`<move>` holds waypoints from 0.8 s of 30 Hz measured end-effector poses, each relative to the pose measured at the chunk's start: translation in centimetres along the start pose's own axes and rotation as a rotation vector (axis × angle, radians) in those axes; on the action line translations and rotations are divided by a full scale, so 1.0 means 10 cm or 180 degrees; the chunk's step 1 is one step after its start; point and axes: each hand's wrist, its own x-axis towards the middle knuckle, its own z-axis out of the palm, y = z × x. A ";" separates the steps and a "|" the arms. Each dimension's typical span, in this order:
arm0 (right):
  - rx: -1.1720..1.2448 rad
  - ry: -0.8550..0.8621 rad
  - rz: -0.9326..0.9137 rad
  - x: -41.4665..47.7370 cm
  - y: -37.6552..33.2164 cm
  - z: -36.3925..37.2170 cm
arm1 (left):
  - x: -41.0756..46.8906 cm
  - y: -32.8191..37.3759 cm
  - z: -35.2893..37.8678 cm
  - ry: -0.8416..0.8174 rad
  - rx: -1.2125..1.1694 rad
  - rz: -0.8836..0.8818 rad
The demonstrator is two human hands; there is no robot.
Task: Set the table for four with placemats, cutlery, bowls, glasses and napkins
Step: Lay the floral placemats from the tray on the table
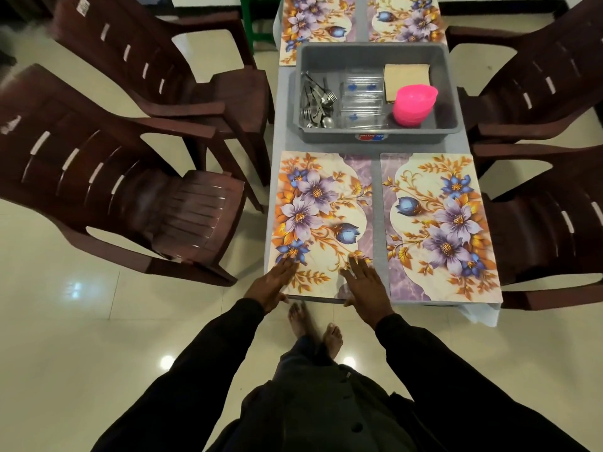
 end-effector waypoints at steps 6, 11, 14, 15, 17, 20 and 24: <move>0.0008 -0.0020 -0.0059 0.08 0.01 -0.05 | -0.02 -0.02 0.03 0.0086 0.0030 -0.0027; 0.0017 0.0028 -0.0092 0.11 -0.01 -0.06 | -0.04 -0.09 0.07 0.0122 -0.0018 0.0015; -0.0016 0.0034 -0.0080 0.14 -0.04 -0.08 | -0.04 -0.10 0.07 0.0165 -0.0049 0.0029; -0.0012 0.0015 -0.0075 0.14 -0.06 -0.09 | -0.04 -0.10 0.07 0.0151 -0.0045 0.0025; 0.0028 -0.0009 -0.0071 0.13 -0.07 -0.10 | -0.05 -0.10 0.07 0.0137 -0.0082 0.0027; 0.0041 -0.0044 -0.0040 0.13 -0.08 -0.09 | -0.04 -0.12 0.08 0.0139 -0.0108 0.0019; -0.0030 -0.0121 -0.0051 0.13 -0.07 -0.06 | -0.03 -0.10 0.10 0.0095 -0.0057 0.0013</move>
